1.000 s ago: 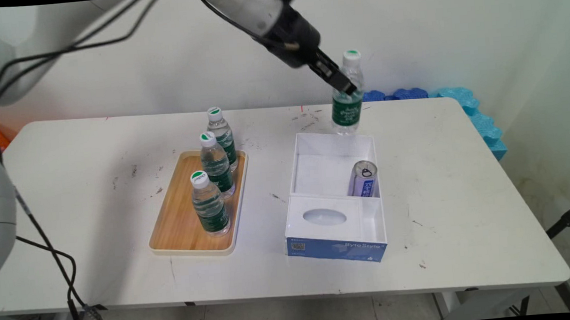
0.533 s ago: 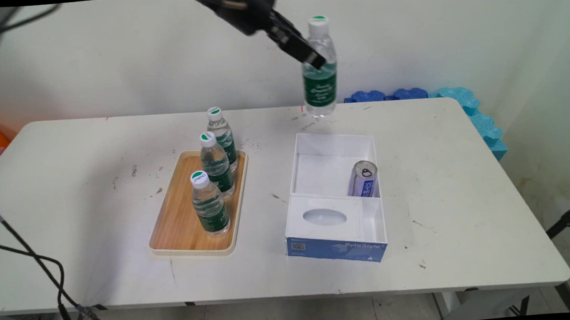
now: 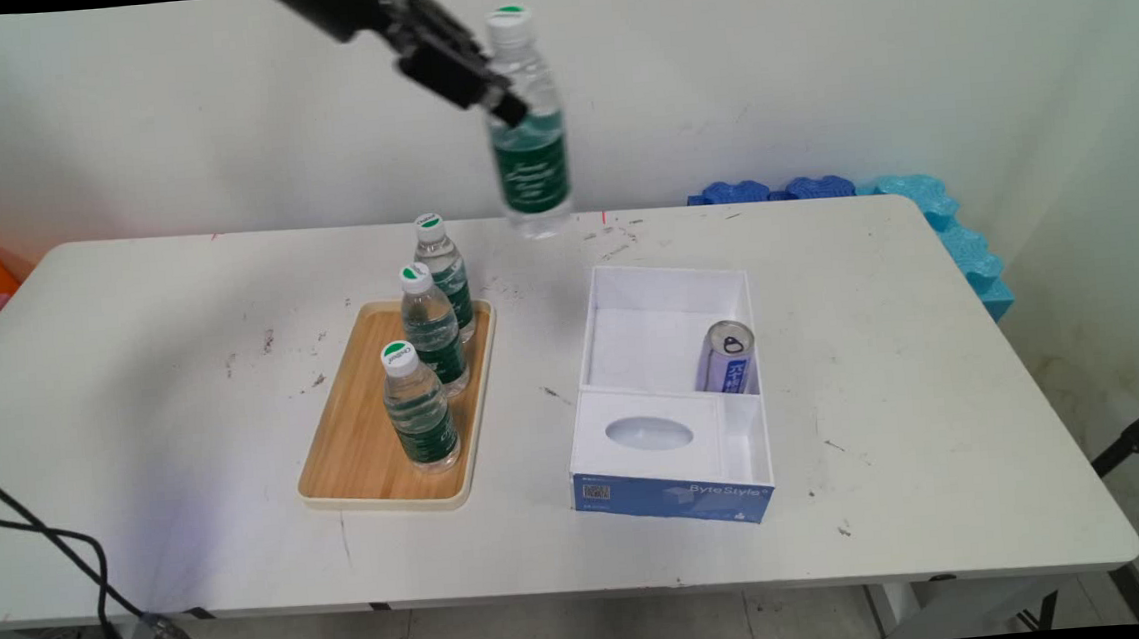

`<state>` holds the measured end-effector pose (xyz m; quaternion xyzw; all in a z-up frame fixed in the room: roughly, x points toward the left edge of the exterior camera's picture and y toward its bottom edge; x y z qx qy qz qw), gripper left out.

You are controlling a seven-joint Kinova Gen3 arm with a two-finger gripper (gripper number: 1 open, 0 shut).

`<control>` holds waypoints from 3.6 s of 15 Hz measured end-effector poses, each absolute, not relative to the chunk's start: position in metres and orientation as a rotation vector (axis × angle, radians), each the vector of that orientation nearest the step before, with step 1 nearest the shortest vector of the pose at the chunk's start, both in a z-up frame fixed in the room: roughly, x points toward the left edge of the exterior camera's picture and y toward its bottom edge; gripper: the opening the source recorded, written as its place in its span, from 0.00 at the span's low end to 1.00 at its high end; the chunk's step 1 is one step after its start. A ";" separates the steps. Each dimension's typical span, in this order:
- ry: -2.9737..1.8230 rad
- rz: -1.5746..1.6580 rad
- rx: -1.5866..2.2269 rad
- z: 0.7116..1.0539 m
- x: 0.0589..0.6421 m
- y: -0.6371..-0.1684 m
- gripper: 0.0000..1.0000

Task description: Place the picked object on the tray

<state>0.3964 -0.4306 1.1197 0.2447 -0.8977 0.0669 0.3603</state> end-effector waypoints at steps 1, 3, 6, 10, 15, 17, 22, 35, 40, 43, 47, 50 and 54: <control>-2.323 0.161 0.634 1.122 0.409 -0.422 0.00; -2.339 0.133 0.648 1.122 0.431 -0.405 0.00; -2.371 0.095 0.678 1.116 0.463 -0.381 0.00; -2.406 0.083 0.716 1.102 0.493 -0.362 0.00; -2.441 0.085 0.775 1.078 0.523 -0.347 0.00; -2.447 0.088 0.795 1.069 0.531 -0.343 0.00; -2.437 0.108 0.844 1.032 0.542 -0.338 0.00; -2.398 0.171 0.937 0.945 0.538 -0.335 0.00; -2.392 0.172 0.952 0.921 0.533 -0.335 0.00; -2.392 0.172 0.957 0.911 0.530 -0.335 0.00; -2.392 0.174 0.961 0.902 0.527 -0.335 0.00; -2.393 0.180 0.957 0.895 0.525 -0.336 1.00; -2.401 0.195 0.937 0.892 0.525 -0.341 1.00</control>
